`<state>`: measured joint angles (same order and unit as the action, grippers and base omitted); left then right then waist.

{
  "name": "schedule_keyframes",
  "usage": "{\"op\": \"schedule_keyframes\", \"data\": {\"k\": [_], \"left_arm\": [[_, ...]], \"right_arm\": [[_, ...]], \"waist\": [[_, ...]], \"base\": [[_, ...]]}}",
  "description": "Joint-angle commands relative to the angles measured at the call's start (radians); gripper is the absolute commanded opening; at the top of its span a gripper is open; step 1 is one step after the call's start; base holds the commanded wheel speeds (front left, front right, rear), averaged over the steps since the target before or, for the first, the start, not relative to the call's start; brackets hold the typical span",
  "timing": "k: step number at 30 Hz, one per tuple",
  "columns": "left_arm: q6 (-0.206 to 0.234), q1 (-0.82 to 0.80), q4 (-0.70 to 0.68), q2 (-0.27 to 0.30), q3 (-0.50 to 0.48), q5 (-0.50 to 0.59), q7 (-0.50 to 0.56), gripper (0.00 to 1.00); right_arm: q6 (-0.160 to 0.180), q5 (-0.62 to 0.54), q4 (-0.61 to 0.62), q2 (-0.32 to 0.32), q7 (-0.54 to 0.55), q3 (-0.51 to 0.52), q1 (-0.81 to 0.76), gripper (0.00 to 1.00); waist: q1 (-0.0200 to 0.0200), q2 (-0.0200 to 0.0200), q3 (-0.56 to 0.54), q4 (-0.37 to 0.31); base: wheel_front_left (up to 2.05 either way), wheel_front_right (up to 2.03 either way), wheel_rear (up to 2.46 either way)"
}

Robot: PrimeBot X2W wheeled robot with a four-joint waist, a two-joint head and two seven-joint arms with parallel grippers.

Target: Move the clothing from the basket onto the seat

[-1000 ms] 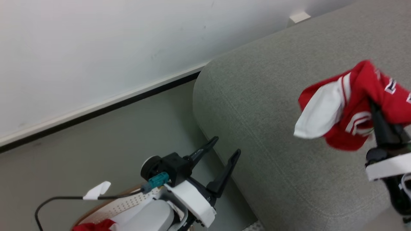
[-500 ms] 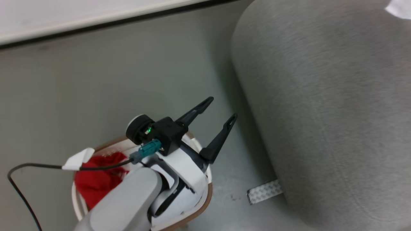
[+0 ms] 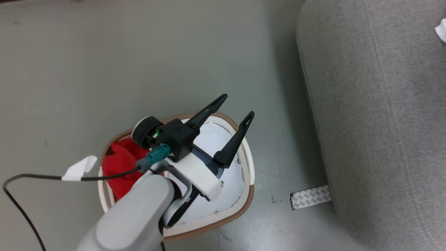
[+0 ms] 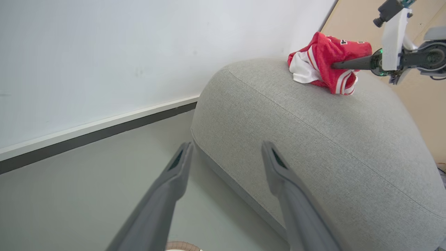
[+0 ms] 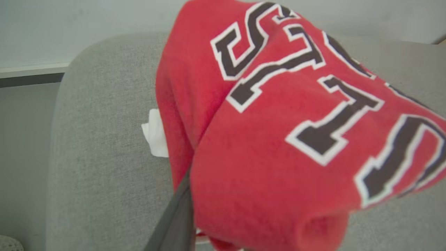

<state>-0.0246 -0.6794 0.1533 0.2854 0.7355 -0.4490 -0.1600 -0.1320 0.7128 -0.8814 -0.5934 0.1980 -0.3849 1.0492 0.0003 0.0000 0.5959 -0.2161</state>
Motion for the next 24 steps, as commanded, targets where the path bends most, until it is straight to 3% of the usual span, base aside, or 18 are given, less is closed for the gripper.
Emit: {"op": "schedule_keyframes", "data": {"k": [1, 2, 9, 15, 21, 24], "left_arm": [[0.004, -0.004, 0.006, 0.003, -0.004, -0.001, -0.009, 1.00], [0.005, 0.002, 0.011, 0.005, -0.005, -0.005, -0.014, 1.00], [0.007, 0.053, 0.058, 0.000, -0.005, -0.031, -0.041, 1.00], [0.024, 0.123, 0.095, 0.009, -0.036, -0.066, -0.076, 1.00], [0.061, 0.184, 0.100, 0.011, -0.090, -0.104, -0.093, 1.00], [0.082, 0.219, 0.093, 0.015, -0.120, -0.119, -0.097, 1.00]], "right_arm": [[0.002, 0.010, -0.002, -0.004, 0.005, -0.012, 0.006, 0.85], [0.002, 0.018, 0.000, -0.008, 0.010, -0.026, 0.003, 1.00], [0.002, 0.034, 0.047, -0.051, 0.013, -0.150, -0.064, 1.00], [0.002, 0.072, 0.185, -0.136, 0.002, -0.227, -0.145, 1.00], [0.002, 0.111, 0.332, -0.193, -0.063, -0.191, -0.228, 1.00], [0.002, 0.130, 0.397, -0.173, -0.132, -0.135, -0.308, 1.00]], "waist": [[-0.0003, 0.0000, -0.013, -0.008], [-0.0003, 0.0000, -0.023, -0.011], [-0.0003, 0.0000, -0.169, -0.026], [-0.0003, 0.0000, -0.366, -0.016], [-0.0003, 0.0000, -0.523, 0.023], [-0.0003, 0.0000, -0.577, 0.057]], "base": [[0.00, 0.00, 0.00], [0.00, 0.00, 0.00], [0.00, 0.00, 0.00], [0.00, 0.00, 0.00], [0.00, 0.00, 0.00], [0.00, 0.00, 0.00]]}}
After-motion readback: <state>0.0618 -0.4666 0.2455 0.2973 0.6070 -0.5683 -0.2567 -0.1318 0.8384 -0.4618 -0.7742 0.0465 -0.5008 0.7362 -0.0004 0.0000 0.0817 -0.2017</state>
